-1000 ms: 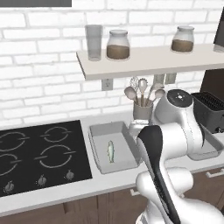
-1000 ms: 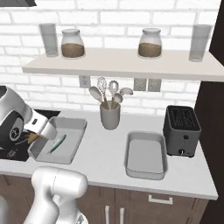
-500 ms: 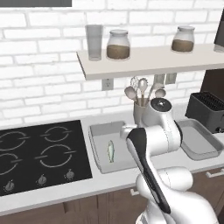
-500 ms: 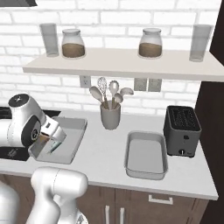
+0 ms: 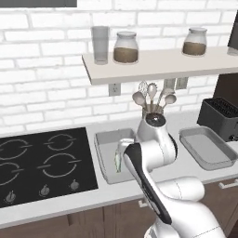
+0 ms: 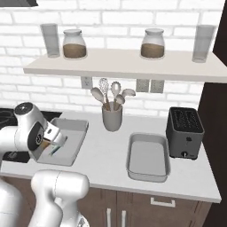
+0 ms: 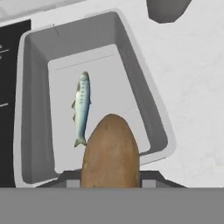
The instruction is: Place one sweet potato and one fish in each tupperware on the nearby counter, to pack two identical lunches.
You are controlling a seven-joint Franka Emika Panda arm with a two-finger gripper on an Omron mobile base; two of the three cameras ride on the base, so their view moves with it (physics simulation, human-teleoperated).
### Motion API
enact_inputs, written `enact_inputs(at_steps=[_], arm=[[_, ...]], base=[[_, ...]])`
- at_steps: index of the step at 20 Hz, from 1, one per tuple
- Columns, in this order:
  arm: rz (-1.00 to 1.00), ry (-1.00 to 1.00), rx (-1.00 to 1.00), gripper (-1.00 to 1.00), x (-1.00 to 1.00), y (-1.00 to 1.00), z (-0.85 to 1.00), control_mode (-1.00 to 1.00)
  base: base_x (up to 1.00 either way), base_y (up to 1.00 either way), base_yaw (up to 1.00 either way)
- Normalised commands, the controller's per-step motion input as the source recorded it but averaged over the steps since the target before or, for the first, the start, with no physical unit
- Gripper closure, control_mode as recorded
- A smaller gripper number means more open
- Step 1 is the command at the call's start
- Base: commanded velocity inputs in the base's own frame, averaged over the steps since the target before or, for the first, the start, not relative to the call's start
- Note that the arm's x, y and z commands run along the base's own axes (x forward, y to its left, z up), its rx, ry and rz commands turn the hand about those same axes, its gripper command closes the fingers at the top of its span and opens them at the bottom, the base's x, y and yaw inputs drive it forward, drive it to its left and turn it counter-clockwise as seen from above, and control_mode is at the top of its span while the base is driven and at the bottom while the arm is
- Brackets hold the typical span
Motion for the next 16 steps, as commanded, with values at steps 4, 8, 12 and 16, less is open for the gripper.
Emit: enact_inputs(at_steps=[4,8,12,16], arm=[[-0.05,0.11,-0.01,1.0,0.3,0.36,-0.09,-1.0],[-0.05,0.09,0.0,1.0,0.28,0.04,-0.23,-1.0],[-0.05,0.06,0.0,1.0,0.16,-0.15,-0.36,-1.0],[-0.04,0.01,0.0,1.0,0.3,-0.11,-0.42,-1.0]], base=[[0.0,0.0,0.0],[0.0,0.0,0.0],[0.0,0.0,0.0],[0.0,0.0,0.0]])
